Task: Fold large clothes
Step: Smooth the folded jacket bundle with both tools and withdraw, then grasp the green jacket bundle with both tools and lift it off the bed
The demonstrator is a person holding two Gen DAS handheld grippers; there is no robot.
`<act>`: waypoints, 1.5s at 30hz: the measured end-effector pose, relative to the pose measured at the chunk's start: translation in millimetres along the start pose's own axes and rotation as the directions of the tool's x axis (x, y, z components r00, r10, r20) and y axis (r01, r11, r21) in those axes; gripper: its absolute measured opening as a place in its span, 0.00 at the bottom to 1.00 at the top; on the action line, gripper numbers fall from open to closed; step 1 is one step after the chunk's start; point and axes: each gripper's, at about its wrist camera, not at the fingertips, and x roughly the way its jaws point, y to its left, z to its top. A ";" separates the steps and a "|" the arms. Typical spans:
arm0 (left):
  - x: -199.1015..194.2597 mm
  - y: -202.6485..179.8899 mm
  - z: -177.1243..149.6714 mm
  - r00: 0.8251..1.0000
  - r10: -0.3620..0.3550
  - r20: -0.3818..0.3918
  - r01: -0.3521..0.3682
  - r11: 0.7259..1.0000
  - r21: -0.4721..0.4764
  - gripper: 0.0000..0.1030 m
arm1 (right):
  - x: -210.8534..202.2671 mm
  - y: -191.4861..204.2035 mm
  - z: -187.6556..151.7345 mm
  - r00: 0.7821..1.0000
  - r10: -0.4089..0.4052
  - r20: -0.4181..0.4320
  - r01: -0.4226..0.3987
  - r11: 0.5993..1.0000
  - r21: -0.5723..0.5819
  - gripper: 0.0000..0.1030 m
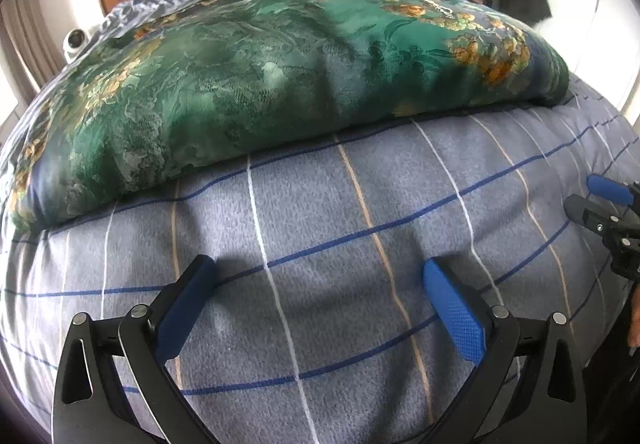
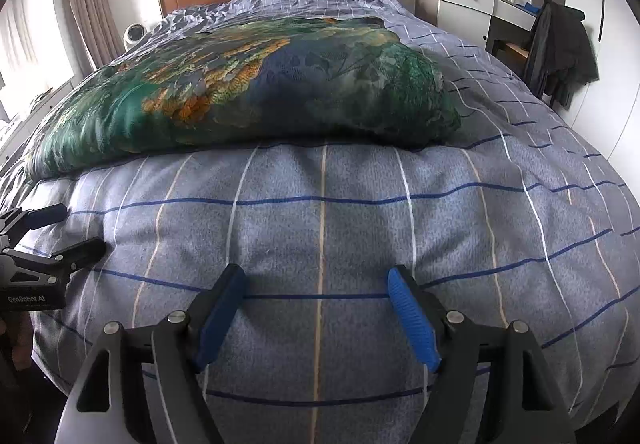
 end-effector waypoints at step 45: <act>-8.0 -37.7 85.6 0.981 -0.116 0.153 0.069 0.958 0.278 0.99 | 4.7 -118.3 93.9 0.971 0.211 0.110 -0.238 0.861 0.449 0.78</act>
